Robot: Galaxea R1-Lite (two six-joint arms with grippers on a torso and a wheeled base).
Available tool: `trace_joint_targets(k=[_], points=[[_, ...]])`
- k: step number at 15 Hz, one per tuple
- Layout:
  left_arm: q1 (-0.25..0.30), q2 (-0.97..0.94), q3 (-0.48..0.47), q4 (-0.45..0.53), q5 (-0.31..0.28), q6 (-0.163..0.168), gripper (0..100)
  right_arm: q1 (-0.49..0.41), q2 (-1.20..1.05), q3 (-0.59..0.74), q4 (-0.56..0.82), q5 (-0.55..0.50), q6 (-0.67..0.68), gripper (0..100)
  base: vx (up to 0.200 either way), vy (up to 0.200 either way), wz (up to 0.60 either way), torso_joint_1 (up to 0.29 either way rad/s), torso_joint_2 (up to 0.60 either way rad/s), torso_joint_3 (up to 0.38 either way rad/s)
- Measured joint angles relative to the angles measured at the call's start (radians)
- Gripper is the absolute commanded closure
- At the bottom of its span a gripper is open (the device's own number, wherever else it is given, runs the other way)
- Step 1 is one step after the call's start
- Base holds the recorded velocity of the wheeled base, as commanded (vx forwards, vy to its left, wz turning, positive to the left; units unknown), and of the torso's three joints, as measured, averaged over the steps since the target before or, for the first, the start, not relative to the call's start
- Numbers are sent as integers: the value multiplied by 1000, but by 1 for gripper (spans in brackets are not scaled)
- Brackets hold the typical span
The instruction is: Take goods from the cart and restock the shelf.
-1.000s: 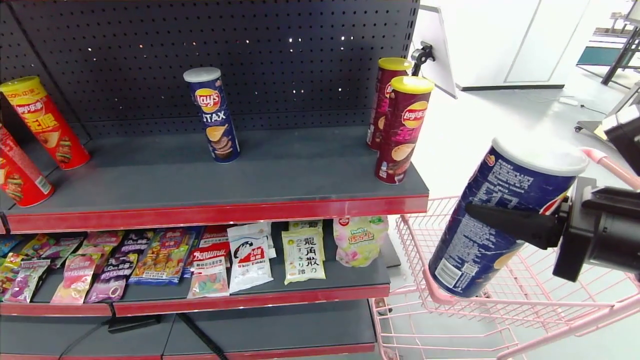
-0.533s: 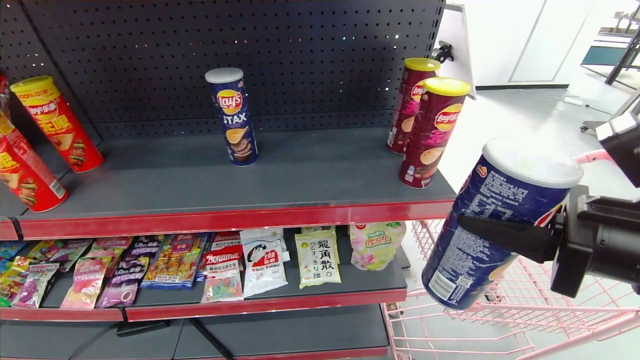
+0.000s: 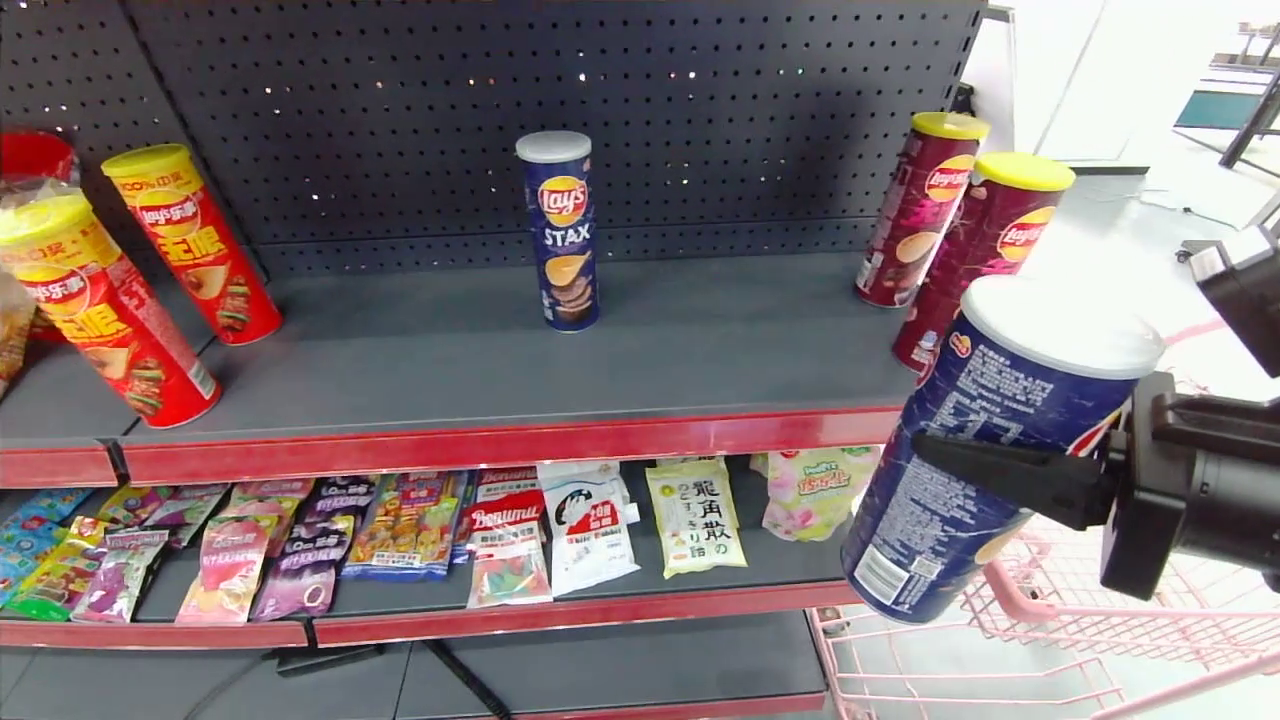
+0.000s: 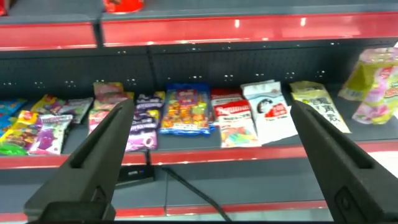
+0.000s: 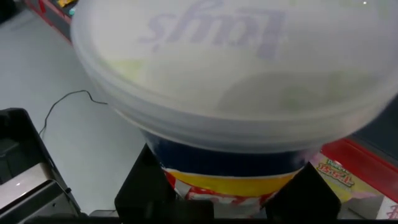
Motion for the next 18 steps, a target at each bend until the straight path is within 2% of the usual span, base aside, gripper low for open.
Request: trace_joint_targets(k=[3,8,18], points=[[0,0,0,0,0,0,0,0,1,-3,1,0,0,100,0,200,0,2,5,4],[0,0,0,0,0,4,0,0,1,-7,-1,0,0,100,0,0,0,0,0,0],[0,0,0,0,0,3,0,36,-3,-15,-1,-1,0,100,200,0,0,1,2,4]])
